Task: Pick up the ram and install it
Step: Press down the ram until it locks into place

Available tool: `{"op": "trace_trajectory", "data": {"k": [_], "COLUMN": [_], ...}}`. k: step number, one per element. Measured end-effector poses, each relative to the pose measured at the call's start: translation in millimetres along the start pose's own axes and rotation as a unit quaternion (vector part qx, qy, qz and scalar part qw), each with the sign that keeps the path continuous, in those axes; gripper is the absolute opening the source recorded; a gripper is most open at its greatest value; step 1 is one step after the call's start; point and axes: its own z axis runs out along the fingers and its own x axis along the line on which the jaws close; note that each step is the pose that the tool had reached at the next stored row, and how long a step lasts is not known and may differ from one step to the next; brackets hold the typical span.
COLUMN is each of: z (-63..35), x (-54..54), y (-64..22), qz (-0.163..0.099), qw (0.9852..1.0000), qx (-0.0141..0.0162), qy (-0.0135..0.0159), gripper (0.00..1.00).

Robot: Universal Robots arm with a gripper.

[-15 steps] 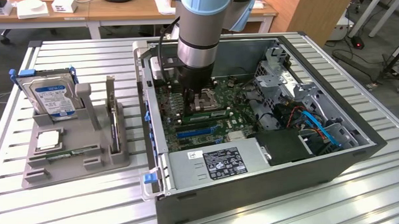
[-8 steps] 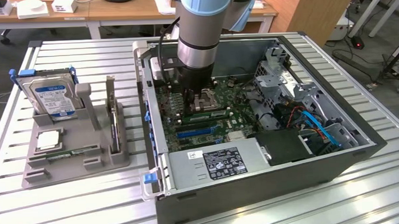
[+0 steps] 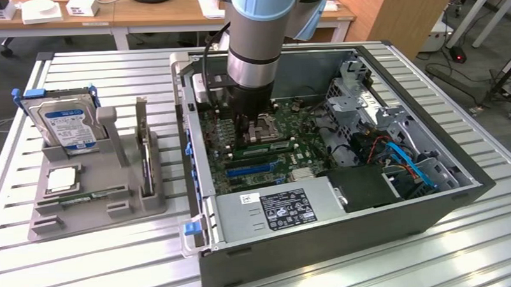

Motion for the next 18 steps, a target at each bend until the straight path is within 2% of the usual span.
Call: {"op": "trace_trajectory", "data": {"k": [18], "z": [1.7], "x": [0.1], "y": [0.0], "qz": [0.000], "qw": [1.0000], "qx": [0.0000], "qy": [0.0000], "gripper": [0.09]}}
